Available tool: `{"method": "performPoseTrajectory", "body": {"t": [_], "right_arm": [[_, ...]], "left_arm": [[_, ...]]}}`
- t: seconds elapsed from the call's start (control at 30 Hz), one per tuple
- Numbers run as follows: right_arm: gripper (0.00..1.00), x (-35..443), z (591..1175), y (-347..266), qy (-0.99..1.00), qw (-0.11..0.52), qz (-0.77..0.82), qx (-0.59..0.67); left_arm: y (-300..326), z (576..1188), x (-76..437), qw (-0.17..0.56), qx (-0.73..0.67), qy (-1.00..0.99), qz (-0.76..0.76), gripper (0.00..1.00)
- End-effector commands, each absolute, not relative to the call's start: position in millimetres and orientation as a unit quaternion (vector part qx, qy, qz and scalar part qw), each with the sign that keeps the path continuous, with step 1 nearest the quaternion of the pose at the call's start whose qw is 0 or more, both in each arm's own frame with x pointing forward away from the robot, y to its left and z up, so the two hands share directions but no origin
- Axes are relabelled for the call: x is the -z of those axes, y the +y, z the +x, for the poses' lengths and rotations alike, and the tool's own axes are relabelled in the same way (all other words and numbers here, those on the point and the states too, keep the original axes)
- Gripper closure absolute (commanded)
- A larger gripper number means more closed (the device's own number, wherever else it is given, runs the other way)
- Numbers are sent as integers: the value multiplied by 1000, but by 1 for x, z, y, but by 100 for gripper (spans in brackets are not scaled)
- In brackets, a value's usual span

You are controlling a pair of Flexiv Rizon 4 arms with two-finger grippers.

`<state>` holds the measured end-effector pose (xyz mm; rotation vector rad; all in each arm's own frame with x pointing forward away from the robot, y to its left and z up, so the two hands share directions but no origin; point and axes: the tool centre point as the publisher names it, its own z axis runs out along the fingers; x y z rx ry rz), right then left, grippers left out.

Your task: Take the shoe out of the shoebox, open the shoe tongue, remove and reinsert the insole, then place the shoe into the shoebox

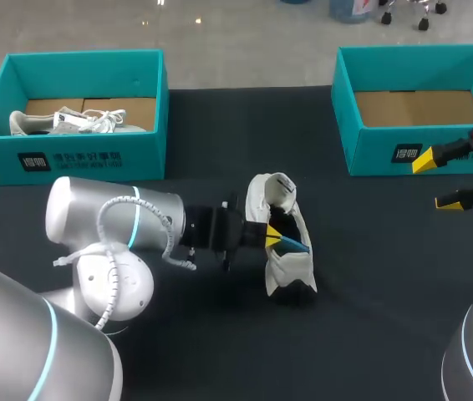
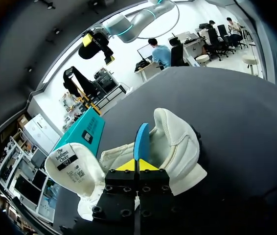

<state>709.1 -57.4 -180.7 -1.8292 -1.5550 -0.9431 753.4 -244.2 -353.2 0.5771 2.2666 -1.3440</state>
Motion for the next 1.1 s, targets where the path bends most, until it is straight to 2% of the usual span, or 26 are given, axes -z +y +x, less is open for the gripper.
{"method": "performPoseTrajectory", "body": {"t": [0.03,0.1,0.33,0.43,0.57,1.1], "right_arm": [[0,181,709,-57,-579,277,-682,351],[0,181,709,-57,-579,277,-682,351],[0,181,709,-57,-579,277,-682,351],[0,181,709,-57,-579,277,-682,351],[0,181,709,-57,-579,277,-682,351],[0,181,709,-57,-579,277,-682,351]], "left_arm": [[-242,748,348,224,490,817,207,73],[-242,745,345,225,492,815,207,65],[-237,737,337,225,493,814,210,67],[-237,737,338,222,492,815,211,73],[-242,737,342,215,494,815,213,100],[-249,736,342,164,509,814,227,100]]}}
